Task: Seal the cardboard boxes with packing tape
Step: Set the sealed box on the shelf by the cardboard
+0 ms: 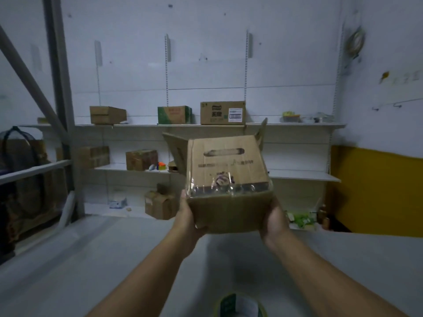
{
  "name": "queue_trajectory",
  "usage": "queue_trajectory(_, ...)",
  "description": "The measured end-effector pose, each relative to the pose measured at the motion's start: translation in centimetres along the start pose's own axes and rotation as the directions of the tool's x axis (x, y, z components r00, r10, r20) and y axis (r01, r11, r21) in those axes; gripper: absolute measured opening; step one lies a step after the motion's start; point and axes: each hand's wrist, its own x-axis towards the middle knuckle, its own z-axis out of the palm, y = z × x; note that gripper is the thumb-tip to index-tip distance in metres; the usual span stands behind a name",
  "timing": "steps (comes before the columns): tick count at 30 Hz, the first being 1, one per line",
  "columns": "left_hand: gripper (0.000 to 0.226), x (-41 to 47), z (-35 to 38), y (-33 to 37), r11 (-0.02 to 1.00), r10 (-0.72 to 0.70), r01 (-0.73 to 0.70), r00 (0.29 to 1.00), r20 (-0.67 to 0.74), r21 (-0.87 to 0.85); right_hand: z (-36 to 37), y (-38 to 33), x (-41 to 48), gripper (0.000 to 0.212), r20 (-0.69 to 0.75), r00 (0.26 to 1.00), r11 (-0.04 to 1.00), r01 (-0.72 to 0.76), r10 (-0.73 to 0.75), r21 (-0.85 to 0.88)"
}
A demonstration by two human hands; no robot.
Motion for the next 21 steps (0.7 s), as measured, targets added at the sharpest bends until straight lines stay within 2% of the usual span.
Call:
queue_trajectory(1,0.053,-0.1,0.1,-0.8,1.0,0.008,-0.008,1.0,-0.018,0.013,-0.7,0.3,-0.2,0.043,-0.056,0.998,0.999,0.016,-0.013,0.05)
queue_trajectory(3,0.058,-0.1,-0.3,-2.0,0.994,0.043,-0.042,0.999,-0.006,0.105,-2.2,0.6,-0.3,0.04,-0.125,0.992,0.999,0.009,-0.005,0.034)
queue_trajectory(6,0.063,0.0,-0.7,-3.4,0.978,0.138,-0.152,0.985,0.101,0.145,-3.4,1.6,-0.3,0.044,-0.014,0.997,0.997,0.075,-0.075,-0.014)
queue_trajectory(8,0.082,-0.5,-0.1,-4.5,0.918,0.259,-0.27,0.963,0.077,0.291,-3.2,2.7,-0.5,0.059,0.033,0.994,0.956,0.111,-0.106,-0.271)
queue_trajectory(10,0.091,-0.8,0.0,-5.5,0.887,0.332,-0.315,0.943,0.008,0.338,-3.1,3.4,-0.8,0.087,0.025,0.993,0.869,0.111,-0.114,-0.482)
queue_trajectory(13,0.083,-0.5,-1.5,-4.8,0.937,0.251,-0.255,0.967,0.05,0.238,-4.5,2.6,-0.6,0.114,0.059,0.992,0.868,0.123,-0.107,-0.481)
queue_trajectory(15,0.088,-0.1,-2.2,-3.9,0.954,0.187,-0.199,0.979,0.076,0.225,-5.2,1.9,-0.5,0.123,0.103,0.992,0.827,0.114,-0.067,-0.551)
queue_trajectory(19,0.067,-0.4,-2.4,-3.6,0.854,0.15,-0.217,0.973,0.177,0.472,-6.3,1.2,-1.2,0.12,0.19,0.981,0.73,0.111,0.026,-0.674)
queue_trajectory(21,0.073,-0.1,-3.1,-3.9,0.864,0.049,-0.158,0.971,0.232,0.479,-7.0,0.6,-1.2,0.101,0.159,0.981,0.784,0.012,0.111,-0.621)
